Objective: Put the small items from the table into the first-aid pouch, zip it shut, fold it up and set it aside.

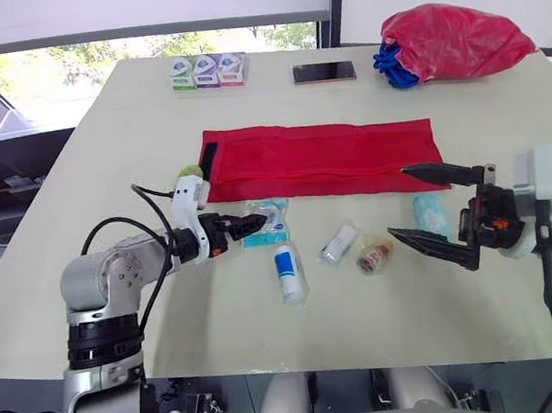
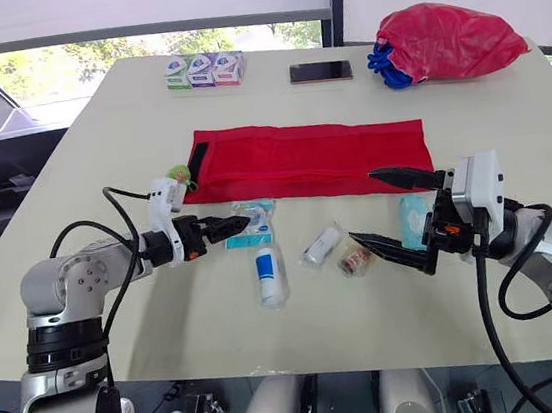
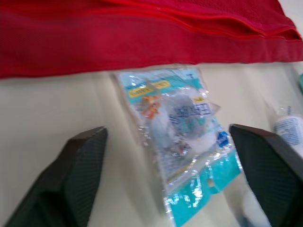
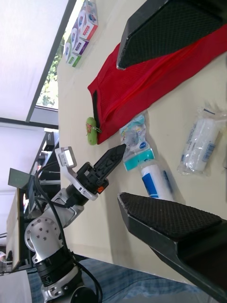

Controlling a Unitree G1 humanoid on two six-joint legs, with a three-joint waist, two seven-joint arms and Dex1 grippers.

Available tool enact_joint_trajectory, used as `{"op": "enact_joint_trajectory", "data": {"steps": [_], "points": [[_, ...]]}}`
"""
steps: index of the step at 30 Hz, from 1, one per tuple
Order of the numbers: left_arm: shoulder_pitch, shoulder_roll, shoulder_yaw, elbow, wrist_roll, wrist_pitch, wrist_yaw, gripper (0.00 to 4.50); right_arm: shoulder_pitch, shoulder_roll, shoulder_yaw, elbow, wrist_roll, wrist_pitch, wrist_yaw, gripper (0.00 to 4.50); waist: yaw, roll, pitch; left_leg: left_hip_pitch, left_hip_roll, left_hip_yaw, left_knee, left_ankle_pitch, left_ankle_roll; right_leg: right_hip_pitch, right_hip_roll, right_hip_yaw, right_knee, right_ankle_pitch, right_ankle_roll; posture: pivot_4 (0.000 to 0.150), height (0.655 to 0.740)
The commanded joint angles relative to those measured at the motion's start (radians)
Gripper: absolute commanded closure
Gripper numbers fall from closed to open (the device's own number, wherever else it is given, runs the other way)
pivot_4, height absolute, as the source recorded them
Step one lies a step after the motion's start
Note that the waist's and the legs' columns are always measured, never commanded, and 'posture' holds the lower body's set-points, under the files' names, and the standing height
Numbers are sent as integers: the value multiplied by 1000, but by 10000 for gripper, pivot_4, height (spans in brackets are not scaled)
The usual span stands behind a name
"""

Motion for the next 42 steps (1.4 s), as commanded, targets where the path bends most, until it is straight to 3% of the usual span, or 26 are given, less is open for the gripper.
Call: {"op": "enact_joint_trajectory", "data": {"steps": [1, 6, 7, 11, 17, 26, 32, 42], "points": [[-16, -21, 20, 19, -56, 78, -21, 18694, -26, 2, 0, -31, 2, -1, -18, 0, 0, 0, 0, 0, 0, 0, 0, 0, 0, 0, 0, 0, 0, 0, 0, 1500, 7400], [-41, -37, 55, 65, -66, 101, -8, 43590, -41, 6, 14, -31, -2, 2, -33, 0, -1, 0, 0, 0, 0, -1, 0, 2, -4, 0, 0, -1, 0, 0, 0, 1500, 7400], [-44, -38, 63, 73, -67, 99, -6, 44490, -44, 7, 17, -32, -3, 4, -36, 0, -1, 0, 0, 0, 0, -1, 0, 3, -4, 0, 0, -1, 0, 0, 0, 1500, 7400], [-48, -42, 124, 78, -91, 67, -13, 44490, -54, -1, 35, -51, 12, 71, -90, 0, -2, -1, 0, 0, 0, -1, 0, 3, -4, 0, 0, -1, 0, 0, 0, 1500, 7400], [-78, -78, 207, -16, -182, 86, -2, 44490, -110, 45, 61, -78, 95, 255, -306, 0, 0, -1, 1, -1, 0, -1, 0, 3, -5, -1, 0, 0, 1, 0, -1, 1500, 7400], [-198, -266, 227, -118, -350, 159, 151, 44490, -344, 222, 126, 37, 405, 549, -677, 0, -3, -2, 1, -2, -1, -2, 0, 4, -6, -2, 0, 0, 1, 0, -1, 1500, 7400], [-241, -354, 218, -119, -443, 184, 225, 44490, -427, 366, 131, 118, 591, 578, -899, 0, -4, -2, 1, -2, -1, -3, 0, 4, -7, -2, 1, 0, 2, 0, -1, 1500, 7400], [-244, -347, 215, -86, -561, 184, 272, 44490, -432, 397, 115, 131, 675, 534, -1042, 0, -5, -2, 1, -2, -1, -1, 0, 3, -3, -3, 3, 2, 2, 0, -1, 1500, 7400]]}}
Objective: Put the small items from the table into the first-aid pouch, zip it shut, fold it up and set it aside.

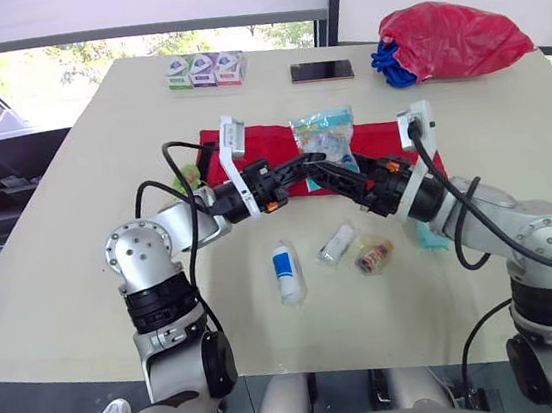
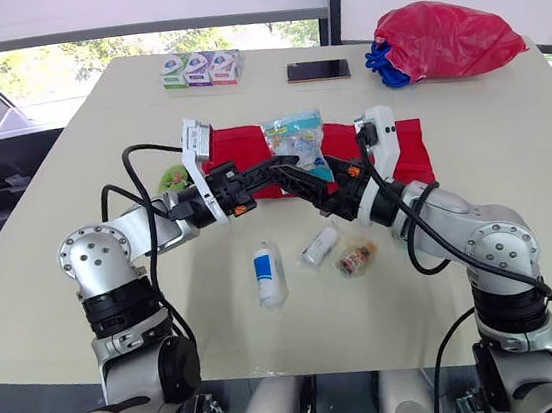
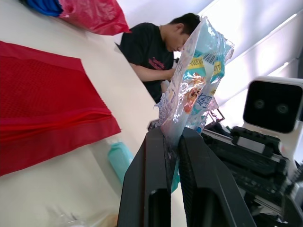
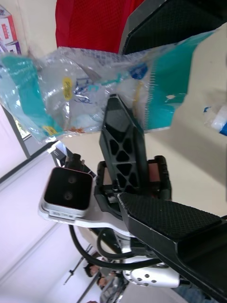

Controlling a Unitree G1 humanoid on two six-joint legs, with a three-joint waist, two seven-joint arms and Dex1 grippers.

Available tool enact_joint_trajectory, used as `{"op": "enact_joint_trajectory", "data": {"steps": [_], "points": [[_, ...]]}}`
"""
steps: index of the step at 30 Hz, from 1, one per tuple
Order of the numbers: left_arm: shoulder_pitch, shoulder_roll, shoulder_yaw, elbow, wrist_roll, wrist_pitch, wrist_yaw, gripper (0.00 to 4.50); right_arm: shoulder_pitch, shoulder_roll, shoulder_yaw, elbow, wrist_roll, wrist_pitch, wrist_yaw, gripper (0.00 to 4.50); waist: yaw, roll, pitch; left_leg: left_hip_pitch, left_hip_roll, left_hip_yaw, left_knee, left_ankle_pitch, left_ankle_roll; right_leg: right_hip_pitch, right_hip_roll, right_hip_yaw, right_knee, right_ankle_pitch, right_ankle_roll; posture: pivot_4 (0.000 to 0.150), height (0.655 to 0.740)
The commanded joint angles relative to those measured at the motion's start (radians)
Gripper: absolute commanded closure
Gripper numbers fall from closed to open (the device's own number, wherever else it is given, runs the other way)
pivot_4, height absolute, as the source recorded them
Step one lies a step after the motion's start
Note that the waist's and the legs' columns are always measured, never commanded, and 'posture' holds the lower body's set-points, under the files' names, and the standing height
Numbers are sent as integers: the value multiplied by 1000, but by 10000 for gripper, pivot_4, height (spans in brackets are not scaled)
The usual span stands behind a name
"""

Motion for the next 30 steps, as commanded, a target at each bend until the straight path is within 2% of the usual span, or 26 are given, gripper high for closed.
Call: {"op": "enact_joint_trajectory", "data": {"steps": [1, 4, 7, 8, 9, 10, 12, 15, 27, 28, 29, 30], "points": [[-21, 17, 2, -3, -62, -7, 0, 44490, -7, -4, -21, -22, 30, -34, -23, 0, -1, 0, 0, 0, 0, 0, 0, 0, 0, 0, 0, 0, 0, 0, 0, 1500, 7400], [-10, 34, -14, 5, -67, -14, -5, 44490, -12, 4, -27, -20, 46, -57, -37, 0, -2, 0, 0, 0, 1, -1, 0, 0, 0, 0, 5, 6, 0, 0, 0, 1500, 7400], [-3, 47, -24, 13, -74, -23, -8, 45000, -8, 7, -32, -22, 68, -83, -47, 7096, -2, 0, 0, 0, 1, -1, 0, 0, 0, 0, 6, 7, 0, 0, 0, 1500, 7400], [-1, 52, -27, 17, -75, -27, -10, 45000, -6, 5, -34, -23, 77, -89, -49, 11282, -3, 0, 0, 0, 1, 0, 0, 0, 0, 0, 6, 8, 0, 0, 0, 1500, 7400], [1, 58, -30, 21, -72, -31, -12, 45000, -3, -4, -34, -25, 77, -90, -45, 17561, -2, 0, 0, 0, 1, 0, 0, 0, 0, 0, 7, 8, 0, 0, 0, 1500, 7400], [3, 61, -32, 25, -73, -36, -12, 45000, 2, -11, -33, -27, 75, -90, -40, 20912, -2, 0, 0, 0, 1, 0, 0, 0, 0, 0, 7, 8, 0, 0, 0, 1500, 7400], [6, 65, -35, 29, -76, -43, -11, 45000, 10, -20, -30, -28, 74, -94, -36, 31974, -2, 0, 0, 0, 1, 0, 0, 0, 0, 0, 7, 8, 0, 0, 0, 1500, 7400], [8, 67, -40, 33, -82, -51, -9, 45000, 21, -31, -25, -25, 71, -102, -26, 44897, -2, 0, 0, 0, 1, 0, 0, 0, 0, 0, 7, 9, 0, 0, 0, 1500, 7400], [40, 119, -52, 19, -91, -105, -33, 45000, 50, -47, -24, -19, 65, -112, -5, 44897, -3, 0, 0, 0, 1, 0, 0, 0, 0, 0, 7, 9, 0, 0, 0, 1500, 7400], [38, 133, -53, 18, -87, -110, -41, 36762, 52, -50, -24, -18, 63, -111, -2, 45000, -3, 0, 0, 0, 1, 0, 0, 0, 1, 0, 7, 9, 0, 0, 0, 1500, 7400], [38, 150, -56, 12, -81, -117, -55, 34450, 54, -53, -25, -17, 61, -110, 0, 45000, -4, 0, 0, 0, 1, 0, 0, 0, 1, 0, 7, 9, 0, 0, 0, 1500, 7400], [39, 176, -65, 1, -53, -140, -71, 29321, 60, -58, -27, -16, 57, -109, 3, 45000, -5, 0, 0, 0, 1, 0, 0, 0, 1, 0, 7, 9, 0, 0, 0, 1500, 7400]]}}
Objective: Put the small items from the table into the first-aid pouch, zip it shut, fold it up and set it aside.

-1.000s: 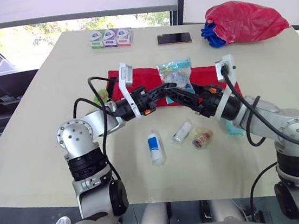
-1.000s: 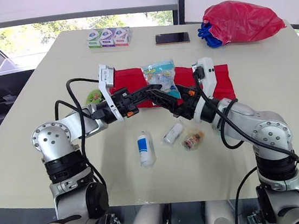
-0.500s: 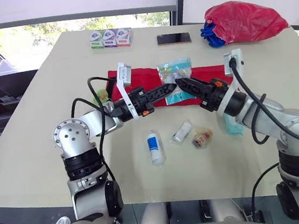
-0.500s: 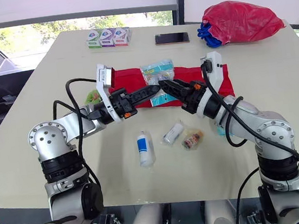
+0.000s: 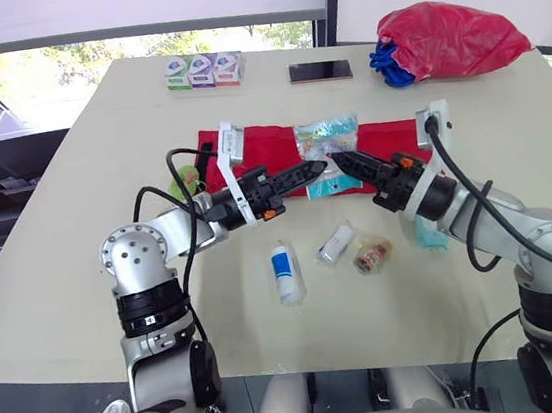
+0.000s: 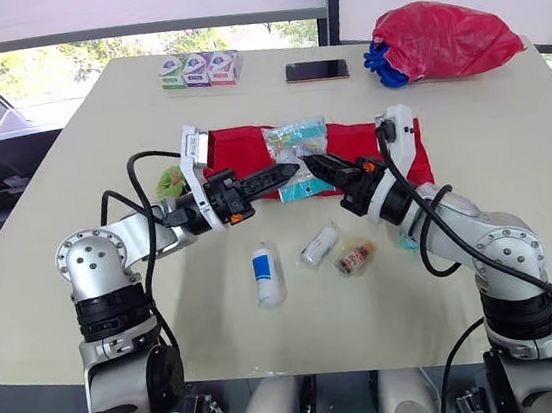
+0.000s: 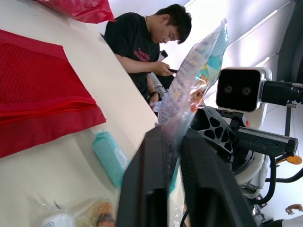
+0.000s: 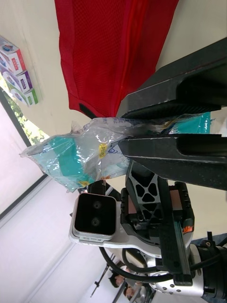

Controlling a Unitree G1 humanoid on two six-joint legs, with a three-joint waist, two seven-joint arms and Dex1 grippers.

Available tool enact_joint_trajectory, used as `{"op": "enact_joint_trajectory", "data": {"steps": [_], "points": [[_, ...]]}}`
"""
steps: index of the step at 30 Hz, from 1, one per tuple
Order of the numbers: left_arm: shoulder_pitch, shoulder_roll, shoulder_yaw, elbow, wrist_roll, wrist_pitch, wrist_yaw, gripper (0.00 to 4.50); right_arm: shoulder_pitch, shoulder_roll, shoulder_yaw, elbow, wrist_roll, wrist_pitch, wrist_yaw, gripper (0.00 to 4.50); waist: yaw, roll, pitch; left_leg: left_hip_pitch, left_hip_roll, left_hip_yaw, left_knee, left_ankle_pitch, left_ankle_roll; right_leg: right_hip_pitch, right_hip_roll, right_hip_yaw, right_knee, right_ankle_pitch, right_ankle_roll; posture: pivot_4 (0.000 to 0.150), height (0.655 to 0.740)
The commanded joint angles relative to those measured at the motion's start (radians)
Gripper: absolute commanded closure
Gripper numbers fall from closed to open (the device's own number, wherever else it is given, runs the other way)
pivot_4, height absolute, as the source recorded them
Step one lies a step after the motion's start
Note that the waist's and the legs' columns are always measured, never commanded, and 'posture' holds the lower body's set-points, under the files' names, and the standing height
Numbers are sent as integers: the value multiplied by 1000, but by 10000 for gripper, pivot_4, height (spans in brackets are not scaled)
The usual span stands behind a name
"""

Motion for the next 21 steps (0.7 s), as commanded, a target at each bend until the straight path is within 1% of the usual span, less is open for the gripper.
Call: {"op": "enact_joint_trajectory", "data": {"steps": [1, 3, 5, 6, 7, 10, 11, 15, 17, 20, 21], "points": [[-1, 95, -1, -45, 80, -91, -59, 26013, 16, -25, -27, -28, 8, -16, 27, 45000, -2, 0, 0, 0, 0, 0, 0, 0, 0, 0, 0, 0, 0, 0, 0, 1500, 7400], [19, 166, -34, -72, 157, -149, -121, 17085, 35, -44, -34, -30, -5, -16, 35, 45000, -5, 0, 0, 0, 0, 0, 0, 0, 0, 0, 0, 0, 0, 0, 0, 1500, 7400], [36, 209, -55, -81, 204, -196, -166, 8504, 46, -56, -37, -32, -13, -19, 40, 45000, -9, 1, 0, 0, 0, 1, -2, 0, 0, -1, 0, 1, 0, -1, -2, 1500, 7400], [47, 237, -69, -83, 245, -227, -185, 6335, 54, -65, -41, -34, -18, -20, 44, 45000, -10, 0, 0, 0, 0, 1, -2, 0, 0, -1, 0, 1, 0, -1, -2, 1500, 7400], [63, 274, -95, -84, 303, -269, -211, 253, 62, -74, -44, -37, -23, -21, 49, 45000, -10, 0, 0, 0, 0, 2, -2, 0, 0, -2, 0, 1, -1, -1, -2, 1500, 7400], [119, 409, -195, -46, 549, -469, -280, 253, 96, -105, -60, -48, -40, -20, 64, 45000, -14, 0, 0, 0, 0, 3, -4, 0, 0, -3, 0, 4, -1, -2, -4, 1500, 7400], [129, 435, -218, -26, 608, -527, -298, 253, 101, -110, -61, -50, -41, -22, 67, 45000, -15, 0, 0, 0, 0, 4, -4, 0, 0, -3, 0, 4, -1, -2, -4, 1500, 7400], [167, 544, -357, 110, 961, -874, -306, 253, 111, -116, -66, -58, -41, -26, 73, 45000, -15, 0, 0, -2, 1, 5, -4, 0, 1, -6, 0, 5, -1, -2, -4, 1500, 7400], [166, 553, -390, 181, 1068, -992, -291, 253, 110, -115, -63, -60, -42, -26, 75, 45000, -13, 0, 0, -2, 1, 6, -4, 0, 1, -7, 0, 5, -1, -2, -4, 1500, 7400], [136, 539, -411, 259, 1168, -1113, -273, 253, 105, -110, -57, -61, -43, -29, 74, 45000, -8, -1, 0, -4, 2, 5, -4, -1, 1, -8, -1, 5, -1, -2, -4, 1500, 7400], [124, 536, -425, 287, 1209, -1157, -266, 253, 104, -109, -55, -61, -42, -30, 74, 45000, -7, -1, 0, -6, 2, 5, -4, -1, 1, -9, -1, 5, -1, -1, -2, 1500, 7400]]}}
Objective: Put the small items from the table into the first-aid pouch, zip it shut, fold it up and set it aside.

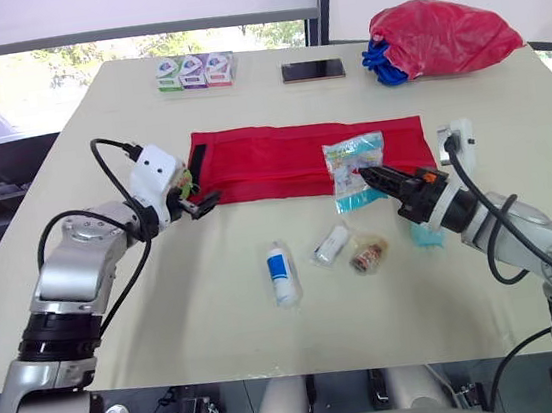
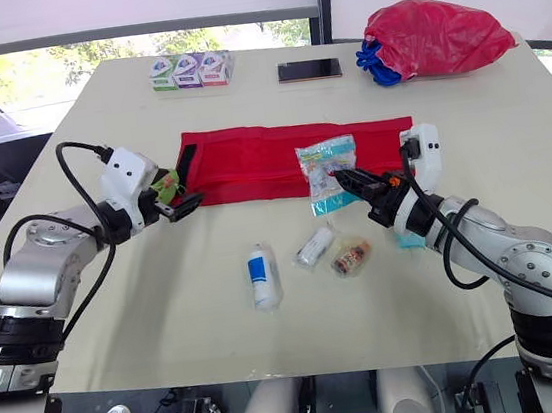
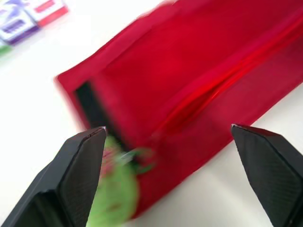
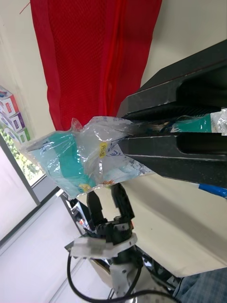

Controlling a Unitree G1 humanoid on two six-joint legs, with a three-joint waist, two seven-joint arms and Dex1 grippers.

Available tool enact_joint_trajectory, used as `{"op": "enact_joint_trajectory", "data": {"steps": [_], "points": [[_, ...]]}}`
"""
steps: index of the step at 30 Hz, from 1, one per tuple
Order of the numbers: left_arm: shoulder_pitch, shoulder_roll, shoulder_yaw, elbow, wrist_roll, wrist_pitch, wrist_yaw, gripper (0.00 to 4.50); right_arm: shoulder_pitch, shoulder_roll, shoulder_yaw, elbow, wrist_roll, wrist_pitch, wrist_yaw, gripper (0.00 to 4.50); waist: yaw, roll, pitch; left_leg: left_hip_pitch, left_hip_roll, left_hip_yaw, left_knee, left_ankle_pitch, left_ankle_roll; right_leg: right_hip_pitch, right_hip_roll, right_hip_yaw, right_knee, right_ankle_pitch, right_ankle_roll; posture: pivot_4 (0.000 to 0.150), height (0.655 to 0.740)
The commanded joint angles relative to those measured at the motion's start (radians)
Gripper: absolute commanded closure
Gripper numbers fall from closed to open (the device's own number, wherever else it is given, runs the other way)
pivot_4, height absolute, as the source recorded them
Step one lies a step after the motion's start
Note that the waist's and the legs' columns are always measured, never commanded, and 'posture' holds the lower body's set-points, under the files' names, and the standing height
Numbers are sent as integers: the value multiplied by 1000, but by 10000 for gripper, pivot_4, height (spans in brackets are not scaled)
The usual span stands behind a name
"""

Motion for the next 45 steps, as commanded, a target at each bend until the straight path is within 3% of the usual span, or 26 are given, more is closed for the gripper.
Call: {"op": "enact_joint_trajectory", "data": {"steps": [1, 10, 22, 25, 32, 45], "points": [[-52, -4, -26, 73, 140, -174, 26, 253, -15, 2, -11, -41, 5, -19, 8, 45000, 2, 0, 0, -2, 0, 0, 0, 0, 0, -1, 0, -1, 0, 1, 1, 1500, 7400], [-187, -118, -80, 327, 283, -412, 21, 253, -25, 3, -8, -39, -11, -20, 14, 45000, 15, -1, -1, -5, 0, -3, 3, 0, 1, -2, 0, -4, 0, 1, 2, 1500, 7400], [-354, -227, -110, 645, 406, -555, 70, 253, -27, 12, -8, -41, -26, -24, 12, 45000, 15, -2, -1, -6, -1, -3, 5, 0, 1, -1, 1, -4, 1, 3, 5, 1500, 7400], [-366, -232, -118, 683, 416, -596, 45, 8207, -23, 12, -8, -47, -29, -24, 8, 45000, 13, -2, -1, -6, -1, -3, 5, 0, 1, -1, 1, -4, 1, 3, 5, 1500, 7400], [-369, -223, -112, 701, 421, -639, -26, 43658, -10, 14, -12, -56, -15, -21, -20, 45000, 11, -2, -1, -6, -1, -3, 5, 0, 1, -1, 1, -4, 2, 3, 5, 1500, 7400], [-328, -315, -124, 467, 348, -546, -239, 44811, 6, -1, 14, 16, 70, 41, -228, 45000, 14, -3, -2, -6, -1, -3, 6, 0, 2, -1, 1, -4, 2, 4, 5, 1500, 7400]]}}
